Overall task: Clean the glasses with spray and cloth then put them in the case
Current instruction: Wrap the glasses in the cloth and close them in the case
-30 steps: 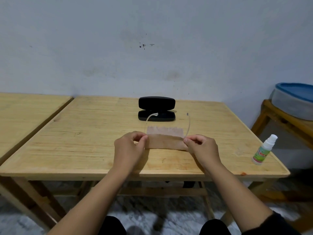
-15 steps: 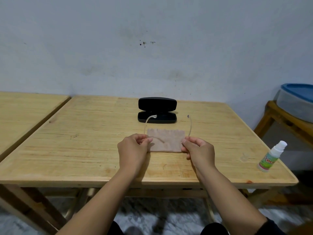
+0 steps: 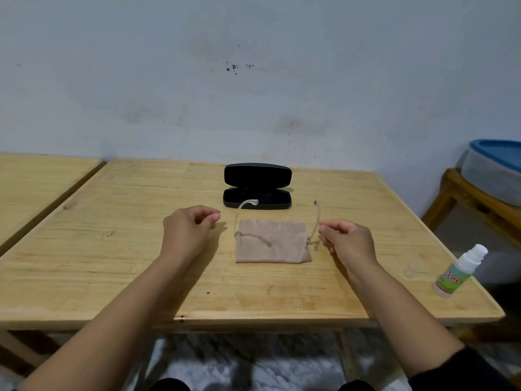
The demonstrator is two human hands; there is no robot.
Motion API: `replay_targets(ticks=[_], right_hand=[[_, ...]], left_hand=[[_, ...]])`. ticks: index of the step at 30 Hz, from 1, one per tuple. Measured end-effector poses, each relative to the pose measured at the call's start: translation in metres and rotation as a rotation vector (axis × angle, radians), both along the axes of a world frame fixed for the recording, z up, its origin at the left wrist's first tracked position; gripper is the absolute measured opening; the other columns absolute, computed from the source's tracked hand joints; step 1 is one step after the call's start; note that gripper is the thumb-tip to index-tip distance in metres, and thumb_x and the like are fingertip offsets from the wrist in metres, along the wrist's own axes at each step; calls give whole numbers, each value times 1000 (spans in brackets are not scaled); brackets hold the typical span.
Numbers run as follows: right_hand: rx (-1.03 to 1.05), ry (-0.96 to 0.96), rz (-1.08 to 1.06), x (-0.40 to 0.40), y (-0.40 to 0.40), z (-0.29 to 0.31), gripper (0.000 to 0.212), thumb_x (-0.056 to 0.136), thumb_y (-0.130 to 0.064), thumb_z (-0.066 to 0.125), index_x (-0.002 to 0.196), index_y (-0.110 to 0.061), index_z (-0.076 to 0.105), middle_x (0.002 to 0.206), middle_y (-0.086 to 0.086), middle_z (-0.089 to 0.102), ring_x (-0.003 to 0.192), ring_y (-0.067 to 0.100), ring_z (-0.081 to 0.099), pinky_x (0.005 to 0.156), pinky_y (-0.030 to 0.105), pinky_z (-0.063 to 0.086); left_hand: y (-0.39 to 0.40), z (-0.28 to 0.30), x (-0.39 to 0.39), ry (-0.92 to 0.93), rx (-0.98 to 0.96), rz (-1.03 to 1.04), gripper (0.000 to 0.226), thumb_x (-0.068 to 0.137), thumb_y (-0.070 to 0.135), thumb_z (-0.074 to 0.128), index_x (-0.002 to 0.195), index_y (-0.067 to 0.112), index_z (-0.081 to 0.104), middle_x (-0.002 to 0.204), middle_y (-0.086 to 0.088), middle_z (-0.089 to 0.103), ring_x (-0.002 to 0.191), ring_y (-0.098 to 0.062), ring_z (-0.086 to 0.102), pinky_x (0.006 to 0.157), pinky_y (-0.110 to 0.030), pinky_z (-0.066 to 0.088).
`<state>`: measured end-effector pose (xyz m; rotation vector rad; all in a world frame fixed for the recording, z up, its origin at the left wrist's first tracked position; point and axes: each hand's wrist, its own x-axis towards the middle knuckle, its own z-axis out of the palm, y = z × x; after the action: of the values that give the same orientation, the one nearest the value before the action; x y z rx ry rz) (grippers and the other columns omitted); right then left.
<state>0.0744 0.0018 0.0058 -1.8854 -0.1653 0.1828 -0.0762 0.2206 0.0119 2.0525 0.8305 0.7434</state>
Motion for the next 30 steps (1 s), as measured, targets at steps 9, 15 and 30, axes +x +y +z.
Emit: replay_targets(ticks=[9,15,30], right_hand=[[-295,-130,264,33,28,3,22,80,-16,74,101,-12,73,93,-2,64,84,8,56,67,13,39],[-392,-259,372,43,31,-4,15,78,-16,75,93,-13,76,96,3,69,87,15,62,71,15,44],[39,107,685,44,14,22,16,92,-5,55,87,-9,70,68,-6,64,64,5,53,63,15,45]], left_hand=[[9,-8,49,190,44,-247,22,74,27,76,95,21,74,95,2,71,87,-5,60,75,-11,41],[14,-15,57,261,144,-313,16,75,25,74,91,21,74,93,4,70,93,-11,61,81,-20,42],[21,3,32,-10,-128,-579,19,89,10,58,80,20,71,77,9,70,77,-4,63,74,-16,47]])
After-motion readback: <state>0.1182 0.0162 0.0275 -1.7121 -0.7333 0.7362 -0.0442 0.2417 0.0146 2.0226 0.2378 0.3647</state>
